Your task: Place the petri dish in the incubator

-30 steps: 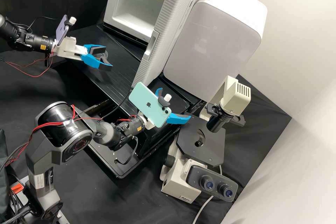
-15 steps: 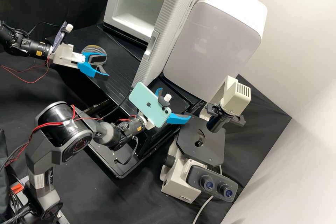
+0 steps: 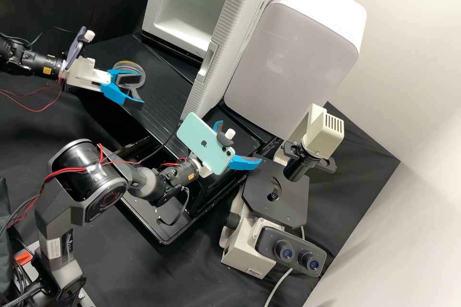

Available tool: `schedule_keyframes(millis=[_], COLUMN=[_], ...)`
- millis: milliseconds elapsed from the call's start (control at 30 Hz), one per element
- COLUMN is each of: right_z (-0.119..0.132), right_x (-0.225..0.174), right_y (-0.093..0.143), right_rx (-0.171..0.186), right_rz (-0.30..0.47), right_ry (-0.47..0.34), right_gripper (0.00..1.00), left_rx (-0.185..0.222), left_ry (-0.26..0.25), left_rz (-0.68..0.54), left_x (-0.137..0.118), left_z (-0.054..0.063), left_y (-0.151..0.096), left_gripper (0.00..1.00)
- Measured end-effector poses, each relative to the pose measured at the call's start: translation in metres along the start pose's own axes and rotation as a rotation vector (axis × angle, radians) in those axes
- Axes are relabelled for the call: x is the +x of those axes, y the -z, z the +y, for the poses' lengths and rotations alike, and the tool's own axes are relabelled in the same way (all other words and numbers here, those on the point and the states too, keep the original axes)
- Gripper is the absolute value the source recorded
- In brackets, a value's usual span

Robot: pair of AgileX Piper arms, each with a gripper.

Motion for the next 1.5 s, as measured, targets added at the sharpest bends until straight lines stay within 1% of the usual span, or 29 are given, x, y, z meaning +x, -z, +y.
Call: schedule_keyframes(millis=[33, 67, 100, 167, 233, 267, 367, 633, 667, 733, 767, 833, 867, 900, 933, 1033, 1100, 1200, 1367, 1400, 1467, 1500], right_z=[0.0, 0.0, 0.0, 0.0, 0.0, 0.0, 0.0, 0.0, 0.0, 0.0, 0.0, 0.0, 0.0, 0.0, 0.0, 0.0, 0.0, 0.0, 0.0, 0.0, 0.0, 0.0], right_x=[0.0, 0.0, 0.0, 0.0, 0.0, 0.0, 0.0, 0.0, 0.0, 0.0, 0.0, 0.0, 0.0, 0.0, 0.0, 0.0, 0.0, 0.0, 0.0, 0.0, 0.0, 0.0], right_y=[0.0, 0.0, 0.0, 0.0, 0.0, 0.0, 0.0, 0.0, 0.0, 0.0, 0.0, 0.0, 0.0, 0.0, 0.0, 0.0, 0.0, 0.0, 0.0, 0.0, 0.0, 0.0], right_rx=[0.0, 0.0, 0.0, 0.0, 0.0, 0.0, 0.0, 0.0, 0.0, 0.0, 0.0, 0.0, 0.0, 0.0, 0.0, 0.0, 0.0, 0.0, 0.0, 0.0, 0.0, 0.0], right_rz=[0.0, 0.0, 0.0, 0.0, 0.0, 0.0, 0.0, 0.0, 0.0, 0.0, 0.0, 0.0, 0.0, 0.0, 0.0, 0.0, 0.0, 0.0, 0.0, 0.0, 0.0, 0.0], right_ry=[0.0, 0.0, 0.0, 0.0, 0.0, 0.0, 0.0, 0.0, 0.0, 0.0, 0.0, 0.0, 0.0, 0.0, 0.0, 0.0, 0.0, 0.0, 0.0, 0.0, 0.0, 0.0], right_gripper=[1.0, 1.0, 1.0, 1.0, 1.0, 1.0, 1.0, 1.0, 1.0, 1.0, 1.0, 1.0, 1.0, 1.0, 1.0, 1.0, 1.0, 1.0, 1.0, 1.0, 1.0, 1.0], left_rx=[0.02, 0.02, 0.032, 0.041, 0.05, 0.059, 0.066, 0.066, 0.069, 0.094, 0.1, 0.108, 0.119, 0.111, 0.128, 0.122, 0.117, 0.131, 0.149, 0.151, 0.156, 0.155], left_ry=[-0.022, -0.047, -0.064, -0.121, -0.162, -0.174, -0.196, -0.183, -0.18, -0.189, -0.192, -0.205, -0.21, -0.223, -0.228, -0.271, -0.284, -0.28, -0.224, -0.199, -0.171, -0.142], left_rz=[0.038, 0.063, 0.086, 0.105, 0.104, 0.098, 0.077, 0.065, 0.063, 0.077, 0.091, 0.14, 0.173, 0.21, 0.242, 0.347, 0.374, 0.389, 0.369, 0.363, 0.355, 0.35], left_x=[-0.006, -0.011, -0.016, -0.026, -0.034, -0.037, -0.042, -0.042, -0.042, -0.042, -0.042, -0.043, -0.045, -0.046, -0.047, -0.052, -0.054, -0.054, -0.049, -0.047, -0.045, -0.044], left_z=[0.003, 0.007, 0.01, 0.019, 0.026, 0.028, 0.032, 0.029, 0.028, 0.028, 0.027, 0.025, 0.024, 0.023, 0.021, 0.021, 0.019, 0.014, -0.001, -0.007, -0.014, -0.022], left_y=[0.001, 0.001, 0.001, -0.003, -0.007, -0.009, -0.015, -0.018, -0.019, -0.019, -0.019, -0.015, -0.013, -0.009, -0.006, 0.005, 0.008, 0.01, 0.007, 0.007, 0.006, 0.006], left_gripper=[1.0, 1.0, 1.0, 1.0, 1.0, 1.0, 1.0, 1.0, 1.0, 1.0, 1.0, 1.0, 1.0, 1.0, 1.0, 1.0, 1.0, 1.0, 1.0, 1.0, 1.0, 1.0])
